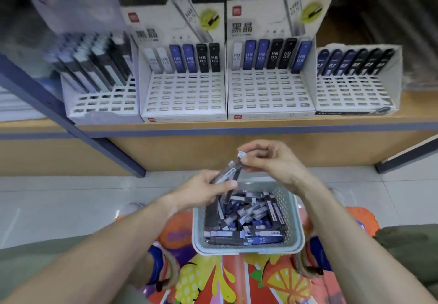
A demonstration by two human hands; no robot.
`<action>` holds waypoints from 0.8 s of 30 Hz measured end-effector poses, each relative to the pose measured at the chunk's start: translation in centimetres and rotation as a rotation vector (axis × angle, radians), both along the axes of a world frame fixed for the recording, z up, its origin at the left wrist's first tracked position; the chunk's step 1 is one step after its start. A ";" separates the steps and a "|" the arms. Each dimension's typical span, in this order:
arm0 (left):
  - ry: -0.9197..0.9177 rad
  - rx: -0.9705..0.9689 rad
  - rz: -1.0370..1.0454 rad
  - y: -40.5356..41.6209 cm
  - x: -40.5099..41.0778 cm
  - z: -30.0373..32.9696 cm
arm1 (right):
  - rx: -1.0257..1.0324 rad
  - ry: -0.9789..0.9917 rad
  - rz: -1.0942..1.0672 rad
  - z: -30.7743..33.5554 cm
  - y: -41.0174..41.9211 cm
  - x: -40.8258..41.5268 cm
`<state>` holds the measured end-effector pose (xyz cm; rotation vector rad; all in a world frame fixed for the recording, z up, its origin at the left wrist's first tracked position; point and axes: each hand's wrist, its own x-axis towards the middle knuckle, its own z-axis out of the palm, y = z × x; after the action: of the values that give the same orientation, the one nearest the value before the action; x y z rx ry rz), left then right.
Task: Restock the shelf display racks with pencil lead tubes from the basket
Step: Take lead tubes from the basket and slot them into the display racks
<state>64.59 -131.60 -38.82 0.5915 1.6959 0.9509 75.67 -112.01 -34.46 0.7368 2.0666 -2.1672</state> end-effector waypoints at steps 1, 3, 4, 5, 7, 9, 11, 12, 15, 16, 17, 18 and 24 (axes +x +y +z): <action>-0.022 0.018 0.009 -0.4 -0.7 2.0 | 0.001 0.061 -0.021 1.6 -0.5 -0.3; -0.039 0.054 0.029 -1.2 -1.6 5.8 | 0.014 0.165 -0.057 4.5 -1.7 -1.2; -0.043 0.078 0.048 -1.7 -1.9 7.6 | 0.019 0.208 -0.079 5.9 -2.4 -1.8; -0.042 0.110 0.074 -2.2 -2.3 9.4 | 0.024 0.252 -0.104 7.4 -3.0 -2.4; -0.011 0.162 0.142 -3.1 -3.0 12.6 | 0.025 0.329 -0.169 10.3 -4.3 -3.8; 0.056 0.190 0.238 -4.0 -3.8 15.6 | 0.029 0.384 -0.239 13.0 -5.4 -5.3; 0.103 0.233 0.326 -5.0 -4.9 18.0 | 0.050 0.434 -0.281 15.3 -6.4 -6.9; 0.107 0.263 0.352 -5.6 -5.5 18.9 | 0.058 0.457 -0.283 16.3 -6.9 -7.8; 0.034 0.356 0.364 -7.6 -7.1 20.2 | 0.032 0.509 -0.202 18.2 -8.3 -10.0; -0.029 0.389 0.367 -8.2 -7.6 20.3 | -0.012 0.520 -0.145 18.5 -8.8 -10.7; -0.101 0.425 0.351 -8.9 -8.0 20.1 | -0.067 0.522 -0.079 18.7 -9.2 -11.3; -0.162 0.451 0.320 -9.5 -8.4 19.9 | -0.113 0.520 -0.018 18.7 -9.7 -11.9; -0.201 0.462 0.400 -10.8 -10.5 18.6 | -0.073 0.516 -0.117 17.4 -11.6 -15.4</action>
<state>54.07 -142.42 -20.19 0.4375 1.4421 1.6588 60.22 -123.56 -17.02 0.3162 2.1788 -2.7120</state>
